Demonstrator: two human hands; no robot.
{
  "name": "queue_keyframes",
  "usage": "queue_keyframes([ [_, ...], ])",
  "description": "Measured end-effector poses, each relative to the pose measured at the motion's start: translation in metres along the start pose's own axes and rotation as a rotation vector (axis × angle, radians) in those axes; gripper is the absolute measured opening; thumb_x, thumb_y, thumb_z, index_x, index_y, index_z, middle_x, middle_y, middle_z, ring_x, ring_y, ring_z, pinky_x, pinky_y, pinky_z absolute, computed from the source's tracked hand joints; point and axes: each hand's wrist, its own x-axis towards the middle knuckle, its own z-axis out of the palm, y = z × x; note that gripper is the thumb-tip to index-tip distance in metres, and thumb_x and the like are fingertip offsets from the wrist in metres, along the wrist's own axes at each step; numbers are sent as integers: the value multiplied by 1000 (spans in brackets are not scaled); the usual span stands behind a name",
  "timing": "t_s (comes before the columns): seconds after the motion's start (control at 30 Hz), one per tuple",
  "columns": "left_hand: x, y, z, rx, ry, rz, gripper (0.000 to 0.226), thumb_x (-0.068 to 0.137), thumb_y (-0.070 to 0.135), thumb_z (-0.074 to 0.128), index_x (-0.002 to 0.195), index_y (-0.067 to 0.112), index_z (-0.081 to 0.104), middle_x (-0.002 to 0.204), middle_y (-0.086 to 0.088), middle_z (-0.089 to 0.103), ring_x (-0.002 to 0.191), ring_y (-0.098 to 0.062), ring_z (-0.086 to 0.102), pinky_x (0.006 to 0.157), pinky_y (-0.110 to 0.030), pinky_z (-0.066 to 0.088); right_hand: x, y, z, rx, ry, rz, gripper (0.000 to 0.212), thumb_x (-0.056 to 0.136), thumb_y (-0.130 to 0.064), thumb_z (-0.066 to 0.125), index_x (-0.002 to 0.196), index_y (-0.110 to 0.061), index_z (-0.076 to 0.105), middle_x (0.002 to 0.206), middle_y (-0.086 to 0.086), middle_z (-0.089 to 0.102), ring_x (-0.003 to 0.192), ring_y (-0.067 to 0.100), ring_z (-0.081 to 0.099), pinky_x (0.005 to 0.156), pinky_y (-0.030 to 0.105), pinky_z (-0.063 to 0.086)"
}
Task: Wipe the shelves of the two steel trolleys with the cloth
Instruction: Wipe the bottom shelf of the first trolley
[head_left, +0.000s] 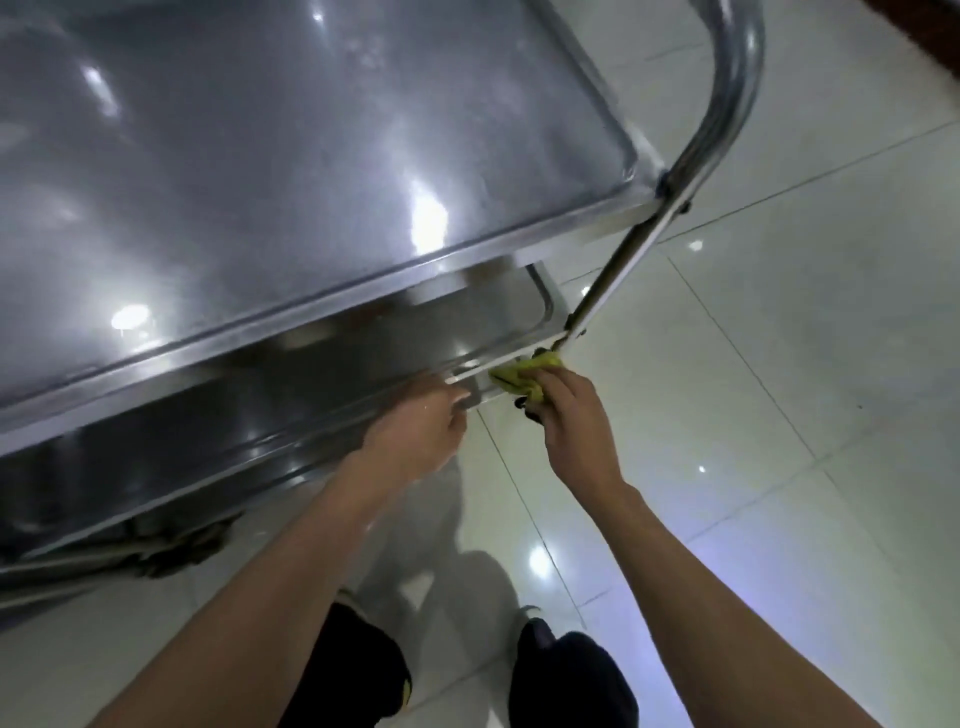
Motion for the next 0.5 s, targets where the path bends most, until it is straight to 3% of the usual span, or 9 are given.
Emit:
queue_keyframes([
  [0.07,-23,30,-27,61,7,27,36,93,35,55,127,31,63,127,-1,67,114,-26,64,96,-42,53,-27,-14,-39,43,-3,36,39,88,4,64,124,-11,67,123,7,66,106,29,55,92,34,50],
  [0.13,-43,64,-49,134,29,84,30,92,32,55,120,27,65,119,0,70,108,-25,66,90,-42,54,-53,-26,-82,75,2,81,41,86,10,64,121,-9,67,120,8,66,104,19,53,90,7,41],
  [0.2,-58,100,-65,173,29,115,27,92,31,54,114,23,66,114,-1,71,104,-25,66,86,-41,53,-74,-32,-123,132,2,122,42,85,15,61,120,-9,66,119,8,65,101,1,47,85,-1,38],
  [0.27,-66,139,-76,193,19,145,29,93,30,53,116,20,67,114,-3,70,105,-26,65,86,-41,52,-89,-28,-162,164,-8,159,43,88,12,59,122,-13,66,121,4,63,103,1,47,84,15,50],
  [0.37,-75,199,-87,206,13,189,34,94,32,54,123,19,65,118,-5,68,110,-29,63,90,-42,50,-101,-14,-217,216,-10,212,38,92,3,58,125,-14,65,125,1,62,111,23,52,86,40,57],
  [0.43,-82,238,-94,216,-13,180,32,95,33,52,122,21,64,119,-5,67,112,-31,62,90,-43,48,-107,-4,-254,229,-18,212,34,94,2,57,124,-11,64,122,3,61,110,30,54,84,42,57],
  [0.5,-88,273,-100,262,-47,167,21,95,31,46,104,20,61,111,-4,64,106,-32,61,84,-43,48,-114,4,-292,260,-23,228,31,96,2,55,124,-9,64,120,5,60,107,33,55,82,37,59],
])
